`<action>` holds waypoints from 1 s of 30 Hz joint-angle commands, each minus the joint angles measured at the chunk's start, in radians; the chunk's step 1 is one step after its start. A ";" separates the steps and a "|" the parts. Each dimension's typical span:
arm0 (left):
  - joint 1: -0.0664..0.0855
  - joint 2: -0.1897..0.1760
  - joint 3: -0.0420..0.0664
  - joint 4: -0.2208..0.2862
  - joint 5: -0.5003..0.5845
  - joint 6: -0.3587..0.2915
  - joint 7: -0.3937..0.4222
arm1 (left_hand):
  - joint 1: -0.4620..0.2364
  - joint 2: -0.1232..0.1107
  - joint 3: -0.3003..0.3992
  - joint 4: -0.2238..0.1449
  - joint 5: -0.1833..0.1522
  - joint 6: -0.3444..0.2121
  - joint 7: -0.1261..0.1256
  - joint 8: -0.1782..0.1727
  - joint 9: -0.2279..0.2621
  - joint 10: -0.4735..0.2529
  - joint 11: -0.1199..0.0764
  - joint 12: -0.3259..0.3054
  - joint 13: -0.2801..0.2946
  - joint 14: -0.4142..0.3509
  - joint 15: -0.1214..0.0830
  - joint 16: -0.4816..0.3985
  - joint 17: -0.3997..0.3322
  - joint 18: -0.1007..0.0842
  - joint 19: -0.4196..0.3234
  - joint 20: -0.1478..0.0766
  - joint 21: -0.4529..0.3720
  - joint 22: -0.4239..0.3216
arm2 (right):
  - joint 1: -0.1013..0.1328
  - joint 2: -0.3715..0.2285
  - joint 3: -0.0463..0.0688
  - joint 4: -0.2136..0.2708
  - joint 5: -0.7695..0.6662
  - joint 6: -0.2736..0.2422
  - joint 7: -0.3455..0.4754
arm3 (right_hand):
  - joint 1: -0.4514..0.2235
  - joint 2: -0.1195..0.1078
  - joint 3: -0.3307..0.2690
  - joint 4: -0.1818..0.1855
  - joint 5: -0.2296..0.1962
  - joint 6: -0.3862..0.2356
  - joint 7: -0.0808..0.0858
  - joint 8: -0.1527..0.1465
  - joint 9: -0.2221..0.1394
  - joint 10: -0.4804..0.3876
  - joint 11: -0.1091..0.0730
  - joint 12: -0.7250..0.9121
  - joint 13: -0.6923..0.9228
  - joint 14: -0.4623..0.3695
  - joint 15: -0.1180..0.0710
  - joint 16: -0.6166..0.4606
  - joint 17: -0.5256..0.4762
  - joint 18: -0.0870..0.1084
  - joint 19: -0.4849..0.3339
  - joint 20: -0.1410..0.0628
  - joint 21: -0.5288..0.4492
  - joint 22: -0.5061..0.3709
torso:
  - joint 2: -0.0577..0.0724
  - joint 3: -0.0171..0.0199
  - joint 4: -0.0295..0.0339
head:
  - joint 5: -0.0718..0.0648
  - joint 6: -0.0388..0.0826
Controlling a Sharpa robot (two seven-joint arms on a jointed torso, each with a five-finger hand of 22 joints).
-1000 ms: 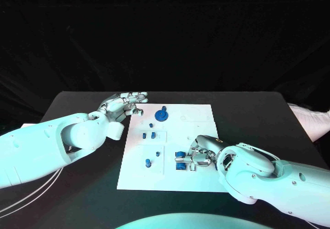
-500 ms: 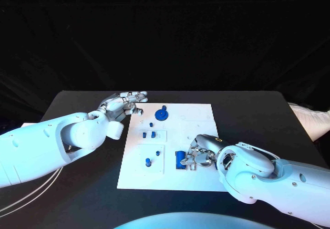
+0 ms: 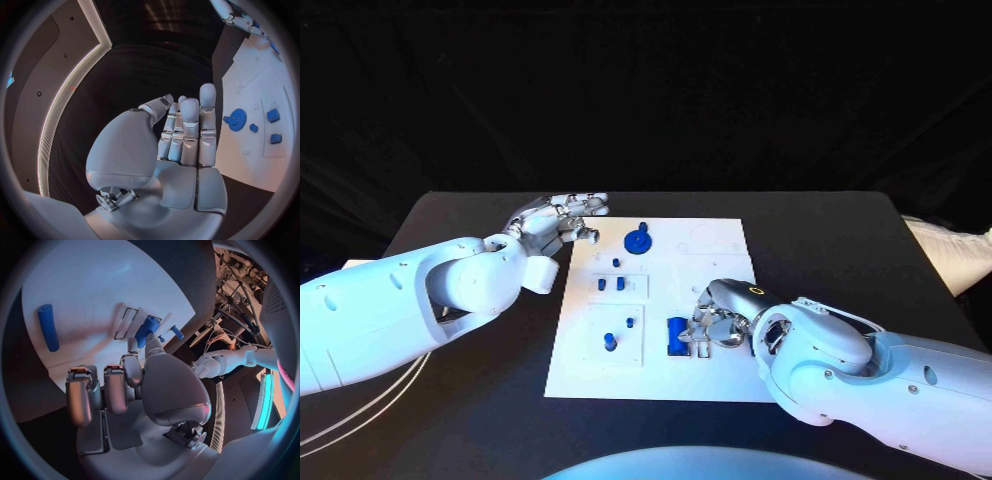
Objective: Assemble the parts on the task board
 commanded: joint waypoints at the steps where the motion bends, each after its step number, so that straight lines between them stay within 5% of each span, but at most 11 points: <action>1: -0.001 0.000 0.001 0.003 -0.003 0.019 0.005 | 0.004 0.009 -0.002 -0.005 0.003 -0.004 0.004 0.006 -0.001 -0.007 0.002 0.004 0.002 -0.007 0.000 -0.005 -0.002 0.020 -0.003 0.004 -0.007 -0.002 | -0.002 -0.019 -0.001 0.014 -0.016 -0.036 -0.014 | 0.003 0.034 -0.004 0.017 0.024 -0.011 0.002 -0.005 0.000 0.006 -0.010 -0.004 -0.003 0.065 -0.001 -0.001 0.036 -0.004 0.056 -0.004 -0.003 0.208 | -0.001 0.0005 -0.0004 | -0.002 0.002; 6: -0.001 -0.002 0.001 0.004 -0.003 0.018 0.005 | 0.004 0.009 -0.002 -0.005 0.003 -0.004 0.004 0.006 -0.001 -0.007 0.002 0.004 0.002 -0.007 0.000 -0.005 -0.002 0.020 -0.003 0.004 -0.007 -0.002 | 0.008 -0.093 0.002 0.047 0.064 -0.067 -0.010 | -0.018 0.047 -0.002 0.049 0.101 -0.068 0.027 -0.055 -0.019 -0.018 0.010 -0.067 -0.037 0.064 0.013 -0.003 0.033 -0.004 0.055 0.005 -0.003 0.208 | -0.001 -0.0015 -0.0010 | -0.010 0.005; 10: -0.001 -0.004 0.001 0.006 -0.003 0.017 0.005 | 0.004 0.009 -0.002 -0.005 0.003 -0.004 0.004 0.006 -0.001 -0.007 0.002 0.004 0.002 -0.007 0.000 -0.005 -0.002 0.020 -0.003 0.004 -0.007 -0.002 | 0.028 -0.160 0.003 0.067 0.065 -0.061 -0.015 | -0.014 0.046 0.002 0.058 0.112 -0.095 0.043 -0.087 -0.036 -0.030 0.024 -0.096 -0.053 0.065 0.025 -0.001 0.038 -0.004 0.057 0.016 -0.002 0.210 | -0.001 -0.0016 -0.0042 | -0.017 0.007; 18: -0.001 -0.005 0.000 0.010 -0.003 0.020 0.005 | 0.002 0.010 -0.003 -0.007 0.003 -0.005 0.004 0.007 -0.001 -0.010 0.003 0.007 0.002 -0.007 0.000 -0.004 -0.004 0.020 -0.002 0.004 -0.009 -0.003 | 0.035 -0.251 0.001 0.087 -0.001 -0.007 -0.029 | -0.018 0.039 -0.001 0.067 0.109 -0.083 0.044 -0.093 -0.042 -0.033 0.026 -0.111 -0.061 0.065 0.028 0.002 0.043 -0.006 0.060 0.022 0.002 0.214 | 0.000 0.0014 -0.0109 | -0.025 0.009; 30: -0.001 -0.005 0.000 0.008 -0.004 0.023 0.005 | 0.002 0.010 -0.003 -0.007 0.003 -0.005 0.004 0.007 -0.001 -0.010 0.003 0.007 0.002 -0.007 0.000 -0.004 -0.004 0.020 -0.002 0.004 -0.009 -0.003 | 0.004 -0.263 -0.004 0.076 -0.060 0.046 -0.035 | -0.019 0.031 -0.002 0.080 0.104 -0.058 0.039 -0.095 -0.047 -0.033 0.023 -0.118 -0.064 0.065 0.027 0.002 0.044 -0.006 0.061 0.024 0.002 0.215 | -0.001 0.0005 -0.0053 | -0.034 0.008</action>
